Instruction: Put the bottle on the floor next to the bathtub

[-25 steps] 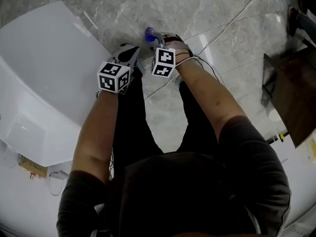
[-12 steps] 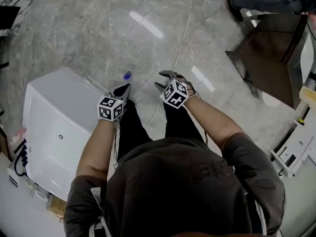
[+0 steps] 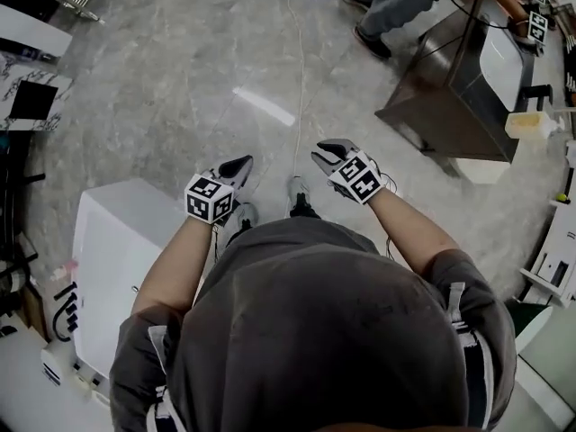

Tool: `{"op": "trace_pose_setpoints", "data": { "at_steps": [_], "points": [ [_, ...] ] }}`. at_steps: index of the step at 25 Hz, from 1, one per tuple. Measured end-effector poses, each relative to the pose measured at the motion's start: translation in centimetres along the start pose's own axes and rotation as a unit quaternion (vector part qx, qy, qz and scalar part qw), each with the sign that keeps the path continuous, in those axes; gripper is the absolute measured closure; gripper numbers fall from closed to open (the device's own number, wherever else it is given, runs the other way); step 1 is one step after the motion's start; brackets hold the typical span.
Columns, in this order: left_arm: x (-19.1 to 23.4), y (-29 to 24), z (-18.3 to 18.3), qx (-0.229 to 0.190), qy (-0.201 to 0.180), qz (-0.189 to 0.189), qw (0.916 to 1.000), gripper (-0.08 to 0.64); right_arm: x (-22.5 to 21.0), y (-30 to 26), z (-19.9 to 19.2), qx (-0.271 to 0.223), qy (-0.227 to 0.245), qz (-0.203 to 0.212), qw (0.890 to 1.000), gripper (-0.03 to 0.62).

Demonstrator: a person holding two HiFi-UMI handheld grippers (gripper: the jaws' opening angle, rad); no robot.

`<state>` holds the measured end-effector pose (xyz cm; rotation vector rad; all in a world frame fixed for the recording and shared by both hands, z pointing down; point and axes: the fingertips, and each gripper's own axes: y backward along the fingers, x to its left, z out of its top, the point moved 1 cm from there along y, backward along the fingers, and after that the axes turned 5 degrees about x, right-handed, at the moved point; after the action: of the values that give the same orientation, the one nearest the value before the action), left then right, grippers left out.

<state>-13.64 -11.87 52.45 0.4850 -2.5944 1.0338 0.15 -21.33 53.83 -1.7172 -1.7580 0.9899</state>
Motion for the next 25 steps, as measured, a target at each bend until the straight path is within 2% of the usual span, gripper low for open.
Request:
{"op": "trace_pose_setpoints", "data": {
  "at_steps": [4, 7, 10, 13, 17, 21, 25],
  "points": [
    [-3.2, 1.1, 4.3, -0.019, -0.045, -0.054, 0.9973, 0.554, 1.6, 5.2, -0.4, -0.049, -0.077, -0.045, 0.995, 0.529],
    [-5.2, 2.8, 6.0, -0.033, -0.067, -0.097, 0.9925, 0.554, 4.2, 7.5, -0.7, -0.072, -0.119, -0.078, 0.987, 0.549],
    [-7.3, 4.5, 6.5, -0.034, -0.096, -0.138, 0.9853, 0.554, 7.2, 9.6, -1.1, -0.106, -0.162, -0.114, 0.974, 0.577],
    [-9.3, 6.0, 6.6, -0.024, -0.122, -0.172, 0.9772, 0.554, 9.7, 11.8, -1.4, -0.144, -0.204, -0.149, 0.957, 0.598],
    [-12.3, 7.3, 5.5, -0.015, -0.133, -0.193, 0.972, 0.554, 12.5, 14.5, -3.6, -0.164, -0.235, -0.172, 0.942, 0.6],
    [-16.9, 6.9, 4.2, -0.01, -0.148, -0.201, 0.9683, 0.554, 13.7, 17.8, -7.6, -0.183, -0.262, -0.182, 0.93, 0.6],
    [-21.8, 4.5, 2.3, -0.011, -0.142, -0.2, 0.9693, 0.554, 13.7, 20.4, -12.4, -0.191, -0.271, -0.184, 0.925, 0.6]
  ]
}}
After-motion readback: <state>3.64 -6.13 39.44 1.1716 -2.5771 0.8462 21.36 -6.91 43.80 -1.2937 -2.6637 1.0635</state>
